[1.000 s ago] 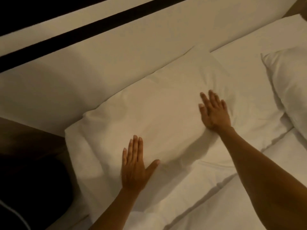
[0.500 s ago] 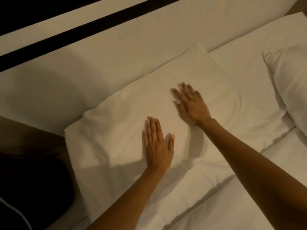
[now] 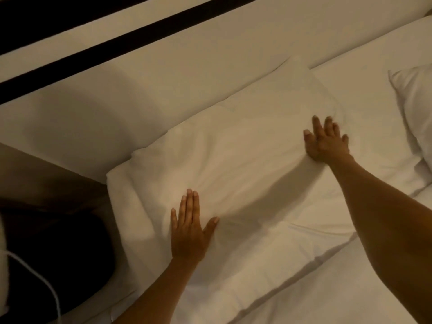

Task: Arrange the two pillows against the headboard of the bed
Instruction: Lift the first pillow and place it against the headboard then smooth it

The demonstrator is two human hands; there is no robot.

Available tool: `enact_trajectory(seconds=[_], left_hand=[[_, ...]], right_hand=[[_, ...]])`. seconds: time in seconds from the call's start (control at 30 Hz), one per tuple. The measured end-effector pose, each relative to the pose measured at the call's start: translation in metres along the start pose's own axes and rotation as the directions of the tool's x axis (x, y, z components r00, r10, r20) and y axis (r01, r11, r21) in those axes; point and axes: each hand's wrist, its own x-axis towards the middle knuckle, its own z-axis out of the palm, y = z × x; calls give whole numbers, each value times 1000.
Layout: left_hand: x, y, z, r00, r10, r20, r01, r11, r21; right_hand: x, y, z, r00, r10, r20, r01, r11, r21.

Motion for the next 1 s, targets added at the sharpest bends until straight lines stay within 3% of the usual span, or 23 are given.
enact_trajectory(seconds=[0.1, 0.3, 0.63, 1.0], left_hand=[[0, -3, -7, 998, -5, 57, 4, 1000, 30], [-14, -3, -20, 991, -82, 108, 77, 996, 53], [10, 26, -140, 981, -62, 182, 48, 996, 81], [5, 19, -309, 990, 119, 68, -125, 988, 90]], right_hand=[[3, 13, -5, 999, 25, 44, -26, 999, 39], [-22, 55, -39, 965, 222, -138, -222, 975, 20], [-111, 7, -115, 986, 124, -111, -131, 990, -54], [-241, -73, -213, 974, 85, -210, -92, 995, -25]])
